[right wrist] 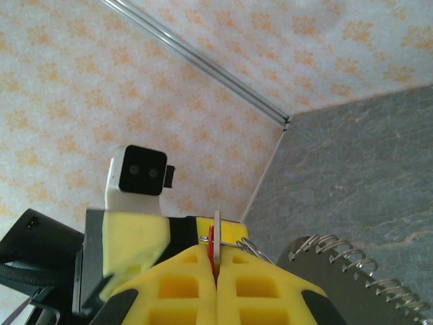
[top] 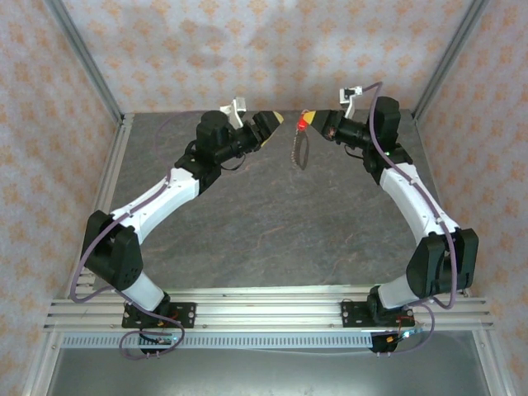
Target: Put the keys on the keyring
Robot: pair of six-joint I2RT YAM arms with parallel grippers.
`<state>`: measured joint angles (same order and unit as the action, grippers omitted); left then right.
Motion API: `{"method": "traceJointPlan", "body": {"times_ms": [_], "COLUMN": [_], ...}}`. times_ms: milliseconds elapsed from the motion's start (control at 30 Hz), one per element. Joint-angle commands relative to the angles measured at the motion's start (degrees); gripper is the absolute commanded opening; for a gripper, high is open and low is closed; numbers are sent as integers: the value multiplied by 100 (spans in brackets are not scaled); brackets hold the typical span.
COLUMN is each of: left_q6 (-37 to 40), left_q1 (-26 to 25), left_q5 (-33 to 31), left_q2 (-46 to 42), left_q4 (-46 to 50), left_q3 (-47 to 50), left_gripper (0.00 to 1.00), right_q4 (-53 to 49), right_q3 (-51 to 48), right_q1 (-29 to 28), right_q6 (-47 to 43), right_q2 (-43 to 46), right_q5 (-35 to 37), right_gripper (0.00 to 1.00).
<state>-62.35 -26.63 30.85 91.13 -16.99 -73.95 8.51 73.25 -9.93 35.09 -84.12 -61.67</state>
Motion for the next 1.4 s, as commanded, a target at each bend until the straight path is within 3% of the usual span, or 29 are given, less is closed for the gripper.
{"method": "traceJointPlan", "body": {"times_ms": [0, 300, 500, 1367], "left_q6": [-1296, -3652, -4538, -4734], "left_q1": [-26, -34, -59, -360], "left_q5": [-266, -106, -106, 199], "left_q2": [17, 333, 388, 755], "left_q4": [-808, -1924, -2288, -2281], "left_q3": [293, 568, 766, 200], "left_gripper": [67, 66, 65, 47], "right_q4": [83, -45, -341, -478], "right_q3": [341, 460, 543, 568], "right_q1": [23, 23, 34, 27], "right_q6": [-228, -347, -627, -832], "right_q2": [-4, -148, -228, -474], "right_q5": [-351, -566, -753, -1294], "right_gripper": [0, 0, 0, 0]}}
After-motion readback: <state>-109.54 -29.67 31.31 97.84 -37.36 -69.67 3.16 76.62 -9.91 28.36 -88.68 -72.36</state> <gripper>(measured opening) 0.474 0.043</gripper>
